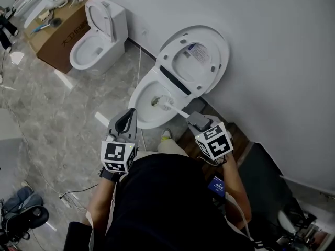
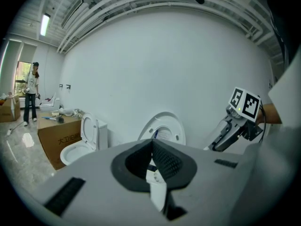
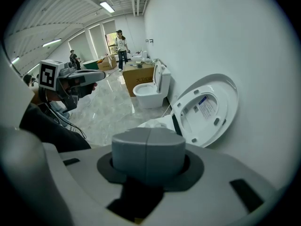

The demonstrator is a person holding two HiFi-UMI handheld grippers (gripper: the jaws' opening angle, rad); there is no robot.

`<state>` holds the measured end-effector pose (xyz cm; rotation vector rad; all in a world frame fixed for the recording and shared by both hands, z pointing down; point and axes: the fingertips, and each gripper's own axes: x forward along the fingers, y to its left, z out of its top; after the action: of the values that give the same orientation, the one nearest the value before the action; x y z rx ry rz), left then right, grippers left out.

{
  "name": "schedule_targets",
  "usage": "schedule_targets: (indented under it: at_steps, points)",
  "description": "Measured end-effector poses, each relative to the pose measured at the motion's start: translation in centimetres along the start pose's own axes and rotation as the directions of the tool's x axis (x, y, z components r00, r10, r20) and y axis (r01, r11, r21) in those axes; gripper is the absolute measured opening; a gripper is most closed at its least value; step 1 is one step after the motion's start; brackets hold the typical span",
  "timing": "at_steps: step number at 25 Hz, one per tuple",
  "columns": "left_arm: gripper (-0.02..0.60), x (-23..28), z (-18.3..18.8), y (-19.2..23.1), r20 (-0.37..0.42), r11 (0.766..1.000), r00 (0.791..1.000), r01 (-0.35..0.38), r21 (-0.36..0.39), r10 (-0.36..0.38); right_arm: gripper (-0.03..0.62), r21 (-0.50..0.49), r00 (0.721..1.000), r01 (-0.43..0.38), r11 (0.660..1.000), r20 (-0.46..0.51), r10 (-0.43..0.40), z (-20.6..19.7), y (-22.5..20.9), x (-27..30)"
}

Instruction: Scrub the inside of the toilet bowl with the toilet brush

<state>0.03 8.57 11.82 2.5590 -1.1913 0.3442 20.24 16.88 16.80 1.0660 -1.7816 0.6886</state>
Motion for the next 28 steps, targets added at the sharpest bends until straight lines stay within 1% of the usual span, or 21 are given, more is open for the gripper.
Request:
schedule_targets:
  at_steps: [5,9,14,20,24,26,28]
  points:
    - [0.012,-0.4,-0.5,0.5,0.003,0.999,1.000,-0.020,-0.025,0.020,0.148,-0.029,1.000,0.028,0.999,-0.003,-0.028,0.1,0.1,-0.3]
    - [0.011,-0.8,-0.9,0.7,0.000,0.999,0.999,-0.034,-0.039,0.034,0.149,-0.042,0.999,0.029,0.999,-0.016,-0.029,-0.1,0.3,-0.5]
    - [0.011,-3.3,-1.7,1.3,-0.002,0.995,0.998,-0.066,-0.075,0.066,0.148,-0.056,0.999,0.043,0.998,-0.020,-0.044,-0.4,1.1,-1.2]
    - [0.011,-6.4,-2.7,2.2,0.001,0.992,0.996,-0.093,-0.089,0.093,0.147,-0.088,0.998,0.057,0.994,-0.007,-0.058,0.3,2.3,-1.8]
    - [0.011,-7.4,-3.2,2.8,0.007,0.984,0.992,-0.126,-0.123,0.128,0.147,-0.099,0.998,0.065,0.993,-0.007,-0.066,0.6,2.9,-2.1]
    - [0.011,-7.8,-3.2,2.6,0.009,0.984,0.992,-0.123,-0.126,0.126,0.147,-0.107,0.997,0.073,0.992,-0.014,-0.075,0.6,3.3,-2.3]
    - [0.011,-8.4,-3.0,2.2,0.011,0.987,0.994,-0.106,-0.125,0.108,0.147,-0.113,0.996,0.081,0.990,-0.019,-0.084,0.6,3.9,-2.9]
